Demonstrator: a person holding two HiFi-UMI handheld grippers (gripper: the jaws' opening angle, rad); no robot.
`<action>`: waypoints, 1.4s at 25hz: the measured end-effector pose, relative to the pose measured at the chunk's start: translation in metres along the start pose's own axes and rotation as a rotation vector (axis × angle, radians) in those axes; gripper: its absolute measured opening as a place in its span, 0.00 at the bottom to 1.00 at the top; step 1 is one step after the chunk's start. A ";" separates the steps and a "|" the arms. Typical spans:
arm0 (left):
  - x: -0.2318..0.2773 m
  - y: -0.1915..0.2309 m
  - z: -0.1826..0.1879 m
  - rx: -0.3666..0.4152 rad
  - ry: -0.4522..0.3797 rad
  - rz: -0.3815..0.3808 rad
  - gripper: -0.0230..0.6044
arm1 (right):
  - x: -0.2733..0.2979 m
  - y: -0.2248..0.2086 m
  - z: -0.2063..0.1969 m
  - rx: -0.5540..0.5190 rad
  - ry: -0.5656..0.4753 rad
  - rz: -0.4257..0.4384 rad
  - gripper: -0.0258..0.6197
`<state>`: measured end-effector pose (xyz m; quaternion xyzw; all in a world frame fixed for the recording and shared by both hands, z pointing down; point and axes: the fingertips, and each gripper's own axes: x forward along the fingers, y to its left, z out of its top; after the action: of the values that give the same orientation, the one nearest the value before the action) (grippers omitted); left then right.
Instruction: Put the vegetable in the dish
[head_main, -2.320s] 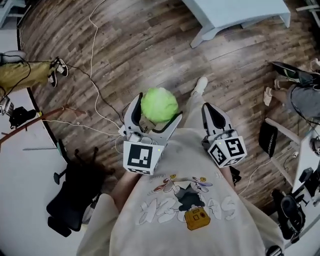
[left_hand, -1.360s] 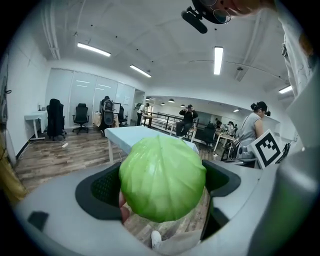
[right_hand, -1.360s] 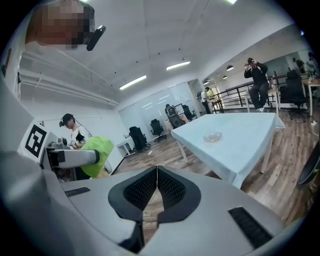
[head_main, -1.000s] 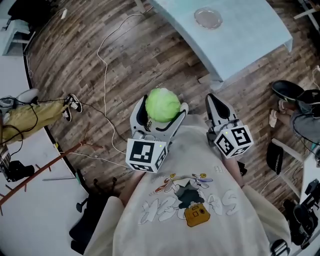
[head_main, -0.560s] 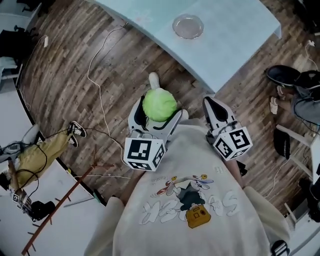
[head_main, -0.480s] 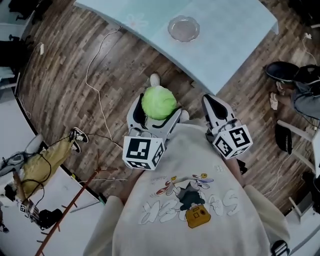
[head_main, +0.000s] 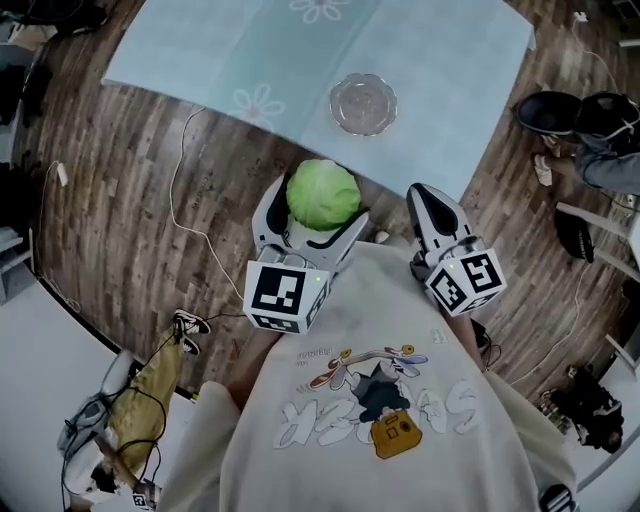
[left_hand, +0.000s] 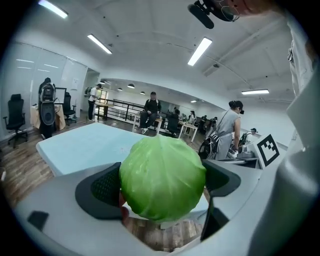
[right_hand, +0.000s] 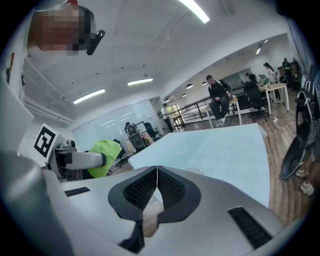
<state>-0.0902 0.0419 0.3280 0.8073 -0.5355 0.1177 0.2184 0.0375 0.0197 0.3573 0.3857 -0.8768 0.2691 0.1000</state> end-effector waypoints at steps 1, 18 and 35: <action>0.005 0.011 0.006 0.013 0.004 -0.021 0.85 | 0.010 0.003 0.005 0.007 -0.009 -0.018 0.08; 0.094 0.074 0.011 0.137 0.161 -0.346 0.85 | 0.040 -0.011 0.009 0.144 -0.052 -0.360 0.08; 0.155 0.049 -0.016 0.254 0.249 -0.329 0.85 | 0.078 -0.085 0.018 0.188 -0.008 -0.264 0.08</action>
<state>-0.0729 -0.0927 0.4194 0.8839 -0.3467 0.2455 0.1956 0.0470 -0.0858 0.4053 0.5064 -0.7898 0.3330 0.0946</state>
